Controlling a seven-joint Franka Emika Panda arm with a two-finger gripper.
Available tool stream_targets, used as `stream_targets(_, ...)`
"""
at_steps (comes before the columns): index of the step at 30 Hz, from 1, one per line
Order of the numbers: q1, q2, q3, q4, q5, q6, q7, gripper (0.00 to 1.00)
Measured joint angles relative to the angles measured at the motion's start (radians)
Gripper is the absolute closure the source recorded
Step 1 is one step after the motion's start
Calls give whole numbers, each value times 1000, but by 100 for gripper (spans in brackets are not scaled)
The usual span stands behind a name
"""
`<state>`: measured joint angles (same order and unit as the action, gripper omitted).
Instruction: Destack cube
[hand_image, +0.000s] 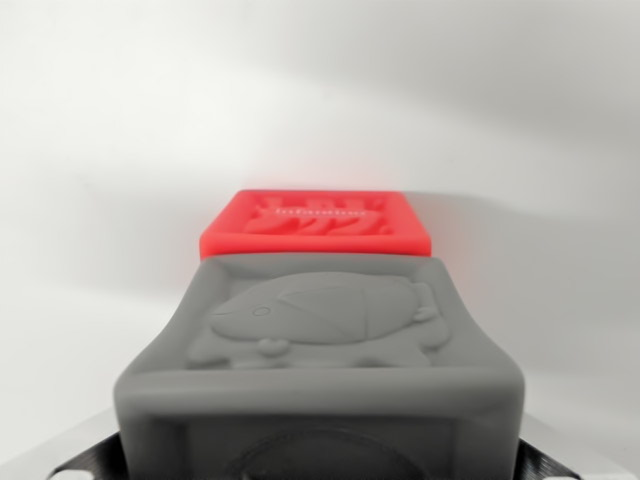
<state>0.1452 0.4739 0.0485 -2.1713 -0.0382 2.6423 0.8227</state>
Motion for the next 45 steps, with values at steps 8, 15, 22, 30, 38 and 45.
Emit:
stream_targets(8,0,-16,0,-2,0,-13,0,100)
stream_targets(15,0,-40,0,-4,1,-34,-1,100)
stream_targets(22,0,-66,1,-6,2,-57,-1,100)
stream_targets(30,0,-102,2,-8,5,-91,-3,100)
stream_targets(38,0,-145,3,-8,8,-133,-5,100)
stream_targets(45,0,-187,3,-7,11,-175,-7,100)
